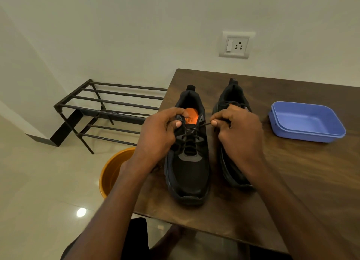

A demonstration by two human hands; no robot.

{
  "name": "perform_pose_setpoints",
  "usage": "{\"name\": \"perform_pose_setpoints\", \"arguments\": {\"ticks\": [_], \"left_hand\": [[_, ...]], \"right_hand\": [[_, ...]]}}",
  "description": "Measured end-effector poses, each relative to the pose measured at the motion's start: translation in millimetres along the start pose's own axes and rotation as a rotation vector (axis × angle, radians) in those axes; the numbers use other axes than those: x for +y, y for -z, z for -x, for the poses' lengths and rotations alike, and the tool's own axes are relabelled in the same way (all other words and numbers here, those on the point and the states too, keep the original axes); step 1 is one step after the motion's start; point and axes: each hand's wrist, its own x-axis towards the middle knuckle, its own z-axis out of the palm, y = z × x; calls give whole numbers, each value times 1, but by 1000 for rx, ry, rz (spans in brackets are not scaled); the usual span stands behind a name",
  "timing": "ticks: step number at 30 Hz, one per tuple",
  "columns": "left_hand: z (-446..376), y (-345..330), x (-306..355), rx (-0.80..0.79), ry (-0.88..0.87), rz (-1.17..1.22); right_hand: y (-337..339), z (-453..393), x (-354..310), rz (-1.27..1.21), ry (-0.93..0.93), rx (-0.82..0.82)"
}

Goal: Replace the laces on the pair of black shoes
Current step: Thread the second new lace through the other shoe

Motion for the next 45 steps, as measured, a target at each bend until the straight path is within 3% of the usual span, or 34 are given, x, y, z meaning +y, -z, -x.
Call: {"name": "perform_pose_setpoints", "arguments": {"ticks": [6,10,13,15,17,22,24,27,30,33,36,38,40,45], "left_hand": [[1,3,2,-13,5,-22],[0,5,-2,12,-18,-68],[-2,4,-1,160,-60,-92],[-3,4,5,178,-72,110],[0,3,16,80,6,400],[1,5,27,-180,163,850],[-1,10,25,-270,186,886],[0,14,21,-278,185,844],[-1,16,17,-200,179,848],[-2,13,13,-86,160,640],[-1,9,14,-57,128,563],[0,8,14,-17,123,569],[0,7,13,35,117,557],[-4,5,5,106,101,568]], "right_hand": [[0,2,-4,42,-24,51],[14,-2,-10,-34,-32,-173],[32,0,-25,-318,-14,-297],[40,3,-40,-568,18,-356],[42,4,-52,-740,37,-381],[40,-1,-62,-907,42,-285],[37,-4,-58,-870,-20,-143],[32,-8,-43,-650,-115,37],[29,-7,-28,-362,-139,38],[23,-4,-27,99,-13,44],[15,-3,-40,-57,193,-45],[9,0,-46,-291,187,-134],[6,0,-47,-423,116,-122],[0,-7,-40,-296,27,-49]]}}
